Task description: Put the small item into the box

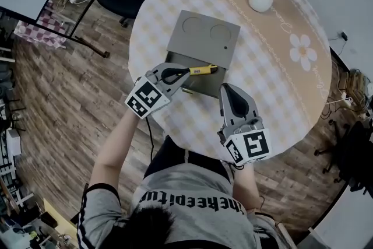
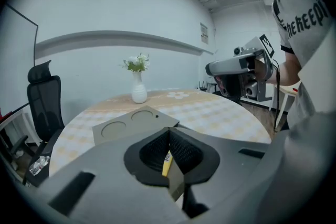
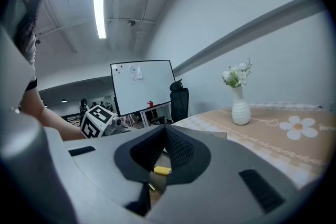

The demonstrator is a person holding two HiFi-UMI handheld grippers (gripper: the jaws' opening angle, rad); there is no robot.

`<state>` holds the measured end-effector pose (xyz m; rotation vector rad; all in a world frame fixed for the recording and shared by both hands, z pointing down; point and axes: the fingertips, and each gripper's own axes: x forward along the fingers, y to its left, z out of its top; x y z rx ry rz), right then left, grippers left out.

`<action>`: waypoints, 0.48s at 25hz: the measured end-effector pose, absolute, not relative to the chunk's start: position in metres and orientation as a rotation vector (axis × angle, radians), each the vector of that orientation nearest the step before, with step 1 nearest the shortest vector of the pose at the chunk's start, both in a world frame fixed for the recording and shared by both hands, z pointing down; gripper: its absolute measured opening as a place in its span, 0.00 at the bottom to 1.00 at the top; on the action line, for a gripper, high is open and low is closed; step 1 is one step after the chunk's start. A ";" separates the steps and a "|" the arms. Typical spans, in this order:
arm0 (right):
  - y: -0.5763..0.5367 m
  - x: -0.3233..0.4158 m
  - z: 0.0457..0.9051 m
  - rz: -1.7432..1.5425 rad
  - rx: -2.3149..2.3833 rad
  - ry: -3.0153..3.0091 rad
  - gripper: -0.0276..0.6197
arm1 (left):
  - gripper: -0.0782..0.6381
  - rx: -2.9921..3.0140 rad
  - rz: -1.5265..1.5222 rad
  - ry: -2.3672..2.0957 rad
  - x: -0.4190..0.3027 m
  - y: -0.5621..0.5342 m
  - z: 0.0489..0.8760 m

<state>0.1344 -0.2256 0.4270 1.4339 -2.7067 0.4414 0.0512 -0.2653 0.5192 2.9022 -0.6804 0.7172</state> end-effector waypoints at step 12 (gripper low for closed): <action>-0.208 0.100 0.410 0.370 1.390 -2.743 0.05 | 0.13 2.900 0.382 -0.956 0.017 -0.232 0.453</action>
